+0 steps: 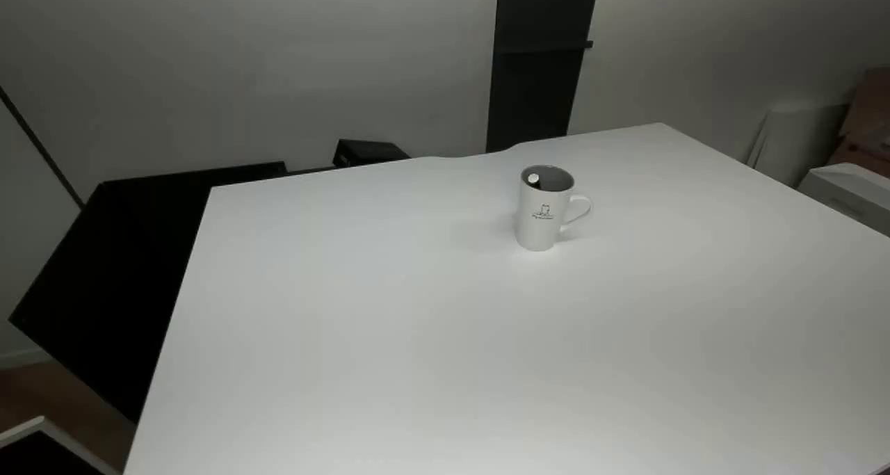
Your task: Put the marker on the table
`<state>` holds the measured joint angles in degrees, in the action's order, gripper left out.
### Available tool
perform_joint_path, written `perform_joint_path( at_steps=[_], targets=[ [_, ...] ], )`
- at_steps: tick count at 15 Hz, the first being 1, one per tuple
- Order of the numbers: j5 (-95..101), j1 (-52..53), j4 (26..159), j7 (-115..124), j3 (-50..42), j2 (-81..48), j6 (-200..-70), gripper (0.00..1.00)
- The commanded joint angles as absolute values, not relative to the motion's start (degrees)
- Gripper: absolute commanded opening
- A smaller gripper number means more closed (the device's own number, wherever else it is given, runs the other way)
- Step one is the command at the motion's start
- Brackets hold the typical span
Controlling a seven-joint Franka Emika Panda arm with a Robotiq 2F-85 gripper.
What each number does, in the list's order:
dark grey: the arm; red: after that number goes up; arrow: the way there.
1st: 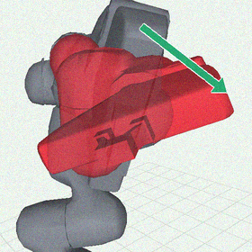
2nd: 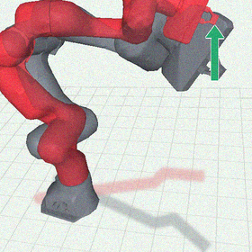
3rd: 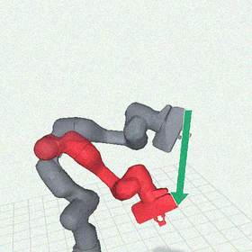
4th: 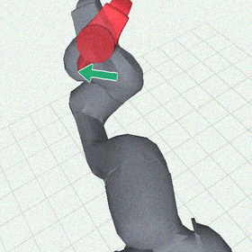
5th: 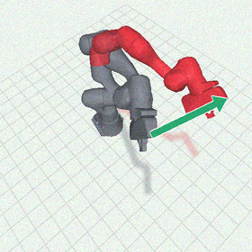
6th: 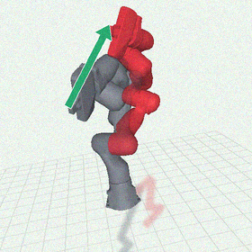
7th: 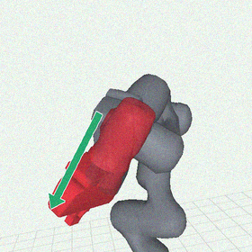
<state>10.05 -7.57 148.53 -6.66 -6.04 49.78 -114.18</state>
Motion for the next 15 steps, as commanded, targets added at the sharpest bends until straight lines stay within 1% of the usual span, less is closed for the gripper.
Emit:
perform_joint_path(
  at_steps=[1,9,15],
  targets=[
    [10.30,-7.19,148.43,-6.41,-6.29,49.77,-114.04,1.00],
    [10.30,-7.19,148.43,-6.41,-6.29,49.77,-114.04,1.00],
    [9.74,-6.58,141.19,-6.93,-7.41,39.59,-119.18,1.00]
  ],
)
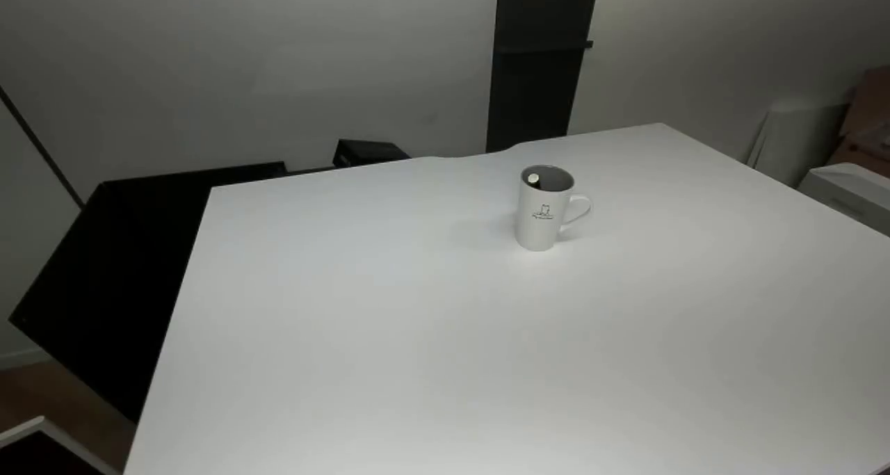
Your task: Put the marker on the table
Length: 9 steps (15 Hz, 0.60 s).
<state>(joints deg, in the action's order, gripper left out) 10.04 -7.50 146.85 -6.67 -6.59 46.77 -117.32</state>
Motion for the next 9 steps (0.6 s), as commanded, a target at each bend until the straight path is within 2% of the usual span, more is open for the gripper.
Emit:
perform_joint_path(
  at_steps=[1,9],
  targets=[
    [9.42,-6.27,139.34,-7.17,-7.54,36.83,-120.20,1.00],
    [7.07,-5.47,122.90,-10.73,-9.31,15.43,-128.28,1.00]
  ],
)
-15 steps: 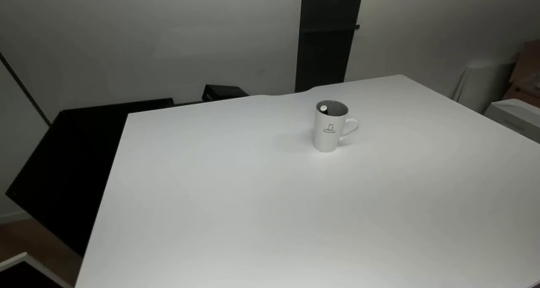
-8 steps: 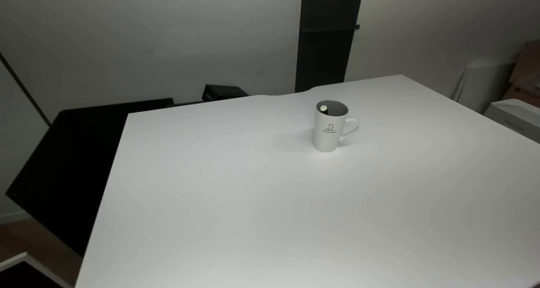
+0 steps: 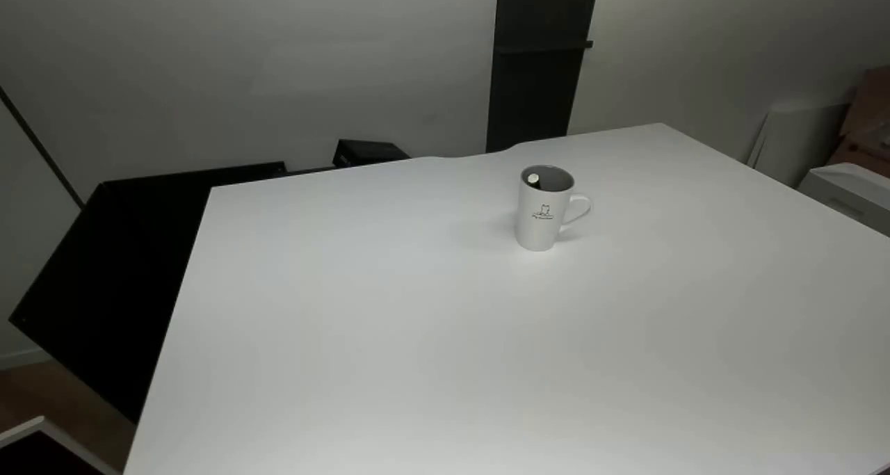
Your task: Put the marker on the table
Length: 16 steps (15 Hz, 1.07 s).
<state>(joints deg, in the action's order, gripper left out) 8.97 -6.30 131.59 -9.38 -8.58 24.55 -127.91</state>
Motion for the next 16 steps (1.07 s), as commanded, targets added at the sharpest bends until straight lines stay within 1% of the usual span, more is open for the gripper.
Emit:
perform_joint_path(
  at_steps=[1,9,16],
  targets=[
    [6.40,-5.44,121.00,-10.89,-9.27,13.16,-128.79,1.00],
    [2.77,-4.71,111.40,-10.81,-6.65,-1.34,-132.04,1.00],
    [5.56,-3.27,110.92,-9.23,-3.77,-7.72,-141.39,1.00]
  ],
)
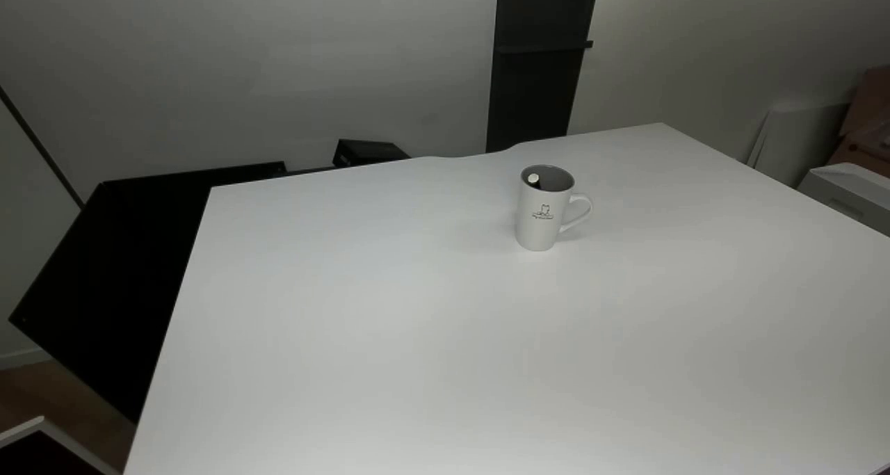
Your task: Put the marker on the table
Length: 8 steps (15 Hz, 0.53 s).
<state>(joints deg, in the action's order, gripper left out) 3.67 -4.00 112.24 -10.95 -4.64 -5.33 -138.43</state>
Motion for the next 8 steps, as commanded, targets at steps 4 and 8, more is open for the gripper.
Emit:
perform_joint_path(
  at_steps=[4,8],
  targets=[
    [11.41,-1.23,112.41,-7.39,-2.87,-9.25,-147.97,1.00],
    [14.51,0.96,112.18,-5.55,-2.18,-11.38,-151.30,1.00]
  ],
)
